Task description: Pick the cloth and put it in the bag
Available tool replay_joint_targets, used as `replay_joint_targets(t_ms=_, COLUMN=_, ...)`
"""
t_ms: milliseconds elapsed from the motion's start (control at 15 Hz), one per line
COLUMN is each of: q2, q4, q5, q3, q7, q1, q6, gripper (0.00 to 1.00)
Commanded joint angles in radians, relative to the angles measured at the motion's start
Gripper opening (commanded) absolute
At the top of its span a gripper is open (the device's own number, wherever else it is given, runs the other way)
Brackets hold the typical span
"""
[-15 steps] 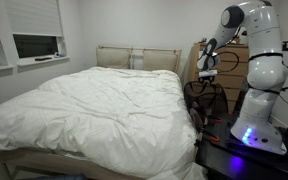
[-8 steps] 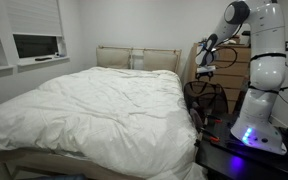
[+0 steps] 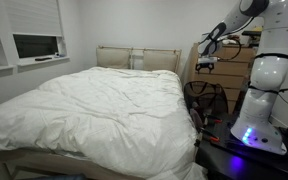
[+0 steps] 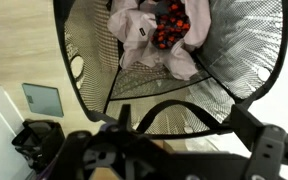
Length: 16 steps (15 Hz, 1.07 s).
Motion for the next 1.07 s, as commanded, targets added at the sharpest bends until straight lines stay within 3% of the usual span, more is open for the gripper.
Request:
replay_joint_targets(t_ms=0, q2=-0.108, q4=-0.040, q5=0.005, q3=0.049, q7=-0.038, q1=-0.057, q6=0.043, gripper=1.00)
replay_joint_targets(t_ms=267, q2=-0.154, q4=-0.055, q5=0.018, q3=0.099, q7=-0.053, q1=-0.111, q6=0.078, gripper=1.00)
replay_joint_targets(t_ms=400, q2=-0.114, q4=-0.020, q5=0.011, q3=0.124, q7=-0.029, q1=-0.134, q6=0.054, gripper=1.00)
replay_joint_targets(t_ms=1000, q2=-0.123, q4=-0.032, q5=0.012, q3=0.132, q7=-0.030, q1=-0.141, q6=0.061, gripper=1.00)
